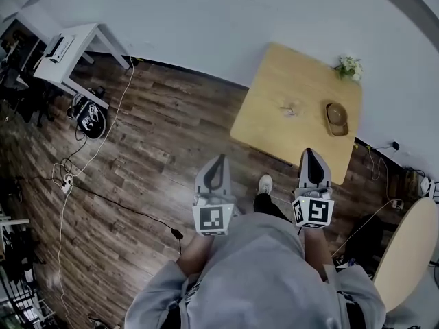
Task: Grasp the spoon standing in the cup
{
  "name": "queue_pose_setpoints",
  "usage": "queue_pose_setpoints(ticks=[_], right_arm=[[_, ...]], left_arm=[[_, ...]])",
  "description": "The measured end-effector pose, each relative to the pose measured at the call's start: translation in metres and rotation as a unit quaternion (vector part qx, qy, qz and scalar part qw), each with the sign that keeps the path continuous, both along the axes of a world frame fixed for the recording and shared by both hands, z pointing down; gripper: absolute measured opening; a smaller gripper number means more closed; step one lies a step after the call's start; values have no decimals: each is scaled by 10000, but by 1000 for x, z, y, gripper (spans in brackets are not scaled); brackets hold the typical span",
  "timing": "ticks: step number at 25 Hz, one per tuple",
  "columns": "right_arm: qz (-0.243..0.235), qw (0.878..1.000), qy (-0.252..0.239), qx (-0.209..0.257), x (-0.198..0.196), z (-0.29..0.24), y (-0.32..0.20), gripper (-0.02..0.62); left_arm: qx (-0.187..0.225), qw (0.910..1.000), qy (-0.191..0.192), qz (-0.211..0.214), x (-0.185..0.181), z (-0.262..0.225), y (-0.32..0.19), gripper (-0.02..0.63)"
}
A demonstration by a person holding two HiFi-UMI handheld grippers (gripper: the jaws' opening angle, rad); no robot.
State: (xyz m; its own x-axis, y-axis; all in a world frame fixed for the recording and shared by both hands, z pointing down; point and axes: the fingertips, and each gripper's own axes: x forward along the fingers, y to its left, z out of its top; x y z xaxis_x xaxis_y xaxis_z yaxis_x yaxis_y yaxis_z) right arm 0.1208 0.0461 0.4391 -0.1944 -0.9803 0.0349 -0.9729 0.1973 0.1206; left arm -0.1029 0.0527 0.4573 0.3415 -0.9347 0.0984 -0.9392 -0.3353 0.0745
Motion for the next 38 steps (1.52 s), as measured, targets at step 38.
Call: queue_pose_setpoints(ticks=[38], right_arm=[[-1547, 9595, 1813, -1505, 30, 126, -146, 133]], left_arm=[[83, 9993, -262, -266, 75, -11, -157, 2]])
